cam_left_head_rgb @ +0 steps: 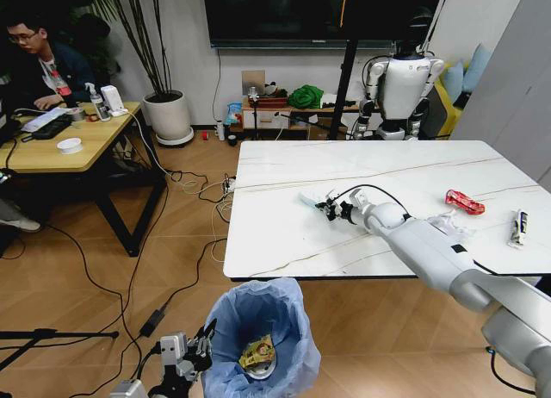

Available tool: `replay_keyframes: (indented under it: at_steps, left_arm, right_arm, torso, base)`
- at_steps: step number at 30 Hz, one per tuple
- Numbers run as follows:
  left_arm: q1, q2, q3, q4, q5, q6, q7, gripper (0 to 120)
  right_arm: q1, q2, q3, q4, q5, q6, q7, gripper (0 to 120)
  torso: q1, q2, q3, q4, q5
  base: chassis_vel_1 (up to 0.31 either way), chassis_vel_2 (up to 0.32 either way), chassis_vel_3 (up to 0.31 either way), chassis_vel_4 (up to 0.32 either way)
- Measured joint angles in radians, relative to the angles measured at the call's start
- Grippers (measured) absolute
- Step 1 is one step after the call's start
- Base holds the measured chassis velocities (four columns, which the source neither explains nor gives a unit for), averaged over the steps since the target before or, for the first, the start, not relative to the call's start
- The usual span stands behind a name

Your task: Pick up the trash bin and place the trash from the table into it.

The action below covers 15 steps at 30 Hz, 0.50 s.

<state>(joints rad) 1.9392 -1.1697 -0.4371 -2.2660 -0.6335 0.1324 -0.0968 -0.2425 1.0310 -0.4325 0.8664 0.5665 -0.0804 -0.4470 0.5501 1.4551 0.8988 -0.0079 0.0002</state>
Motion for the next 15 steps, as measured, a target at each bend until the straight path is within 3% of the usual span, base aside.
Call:
replay_keyframes:
  at_steps: [7,12,15]
  left_arm:
    - [-0.024,0.012,0.035,0.010,0.000,0.000,-0.001,0]
    - [-0.064,0.019,0.083,0.038,-0.002,0.000,-0.013,0]
    - [-0.100,0.016,0.131,0.061,0.000,0.003,-0.028,0]
  right_arm:
    - [-0.015,-0.083,-0.002,0.138,0.051,-0.015,0.011,0]
    - [-0.055,-0.183,0.014,0.312,0.149,-0.017,0.025,0]
    - [-0.086,-0.291,0.027,0.485,0.222,-0.014,0.032,0]
  torso:
    - [0.000,0.000,0.000,0.0002,-0.0001]
    - [0.000,0.000,0.000,0.0000,0.0004]
    - [0.000,0.000,0.000,0.0000,-0.0003]
  base:
    - [0.000,0.000,0.000,0.000]
    - [0.000,0.000,0.000,0.000]
    - [0.000,0.000,0.000,0.000]
